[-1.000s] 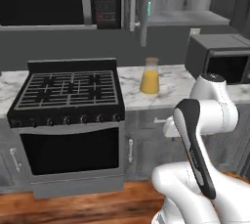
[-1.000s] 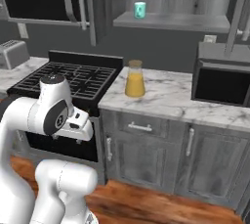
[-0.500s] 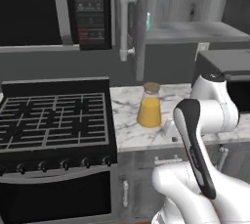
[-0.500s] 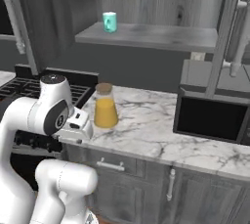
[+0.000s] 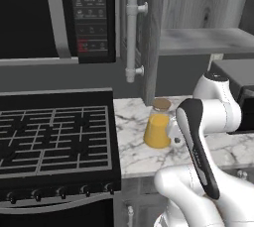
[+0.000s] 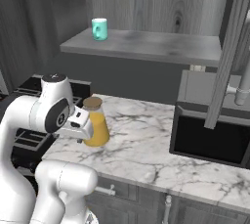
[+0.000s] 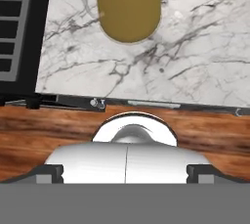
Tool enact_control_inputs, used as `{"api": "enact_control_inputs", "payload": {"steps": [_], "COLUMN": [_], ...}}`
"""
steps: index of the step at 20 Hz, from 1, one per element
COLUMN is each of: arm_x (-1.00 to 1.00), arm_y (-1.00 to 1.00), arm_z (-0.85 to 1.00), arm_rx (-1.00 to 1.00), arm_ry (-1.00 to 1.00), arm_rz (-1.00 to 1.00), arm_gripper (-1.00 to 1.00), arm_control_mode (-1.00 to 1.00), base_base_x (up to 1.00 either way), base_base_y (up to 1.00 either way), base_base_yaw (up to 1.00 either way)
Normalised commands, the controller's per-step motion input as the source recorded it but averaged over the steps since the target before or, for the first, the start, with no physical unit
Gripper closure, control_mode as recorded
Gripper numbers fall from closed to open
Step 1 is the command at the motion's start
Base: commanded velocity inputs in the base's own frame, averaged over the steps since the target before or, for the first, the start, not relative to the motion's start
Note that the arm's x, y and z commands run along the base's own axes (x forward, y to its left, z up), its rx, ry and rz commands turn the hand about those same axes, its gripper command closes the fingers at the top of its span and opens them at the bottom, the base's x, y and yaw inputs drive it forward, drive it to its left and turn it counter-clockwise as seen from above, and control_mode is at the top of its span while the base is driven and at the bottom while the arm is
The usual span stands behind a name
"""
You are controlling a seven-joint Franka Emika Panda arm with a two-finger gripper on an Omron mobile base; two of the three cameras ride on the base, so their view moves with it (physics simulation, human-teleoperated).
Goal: There is a tray on the dining counter. Grab the cup, mug, and pitcher and place them on the tray. The pitcher may be placed next to the tray if it cannot fit the tray.
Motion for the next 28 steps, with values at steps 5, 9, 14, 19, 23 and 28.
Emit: {"api": "enact_control_inputs", "payload": {"steps": [5, 9, 14, 19, 23, 28], "arm_x": [0.1, -0.23, -0.14, 0.05, 0.54, 0.65], "arm_y": [-0.16, -0.14, -0.08, -0.03, 0.0, 0.0], "arm_z": [0.13, 0.68, 0.77, 0.66, 0.61, 0.54], "arm_rx": [0.06, 0.0, 0.0, 0.0, 0.0, -0.02], "arm_ry": [0.04, -0.17, -0.24, -0.18, -0.07, -0.04], "arm_rz": [-0.01, -0.01, -0.02, 0.0, 0.0, 0.0], "arm_gripper": [-1.0, -1.0, -1.0, -1.0, -1.0, -1.0], "arm_control_mode": [-1.0, -1.0, -1.0, -1.0, -1.0, -1.0], "base_base_x": [0.0, 0.0, 0.0, 0.0, 0.0, 0.0], "base_base_y": [0.0, 0.0, 0.0, 0.0, 0.0, 0.0], "base_base_yaw": [0.0, 0.0, 0.0, 0.0, 0.0, 0.0]}}
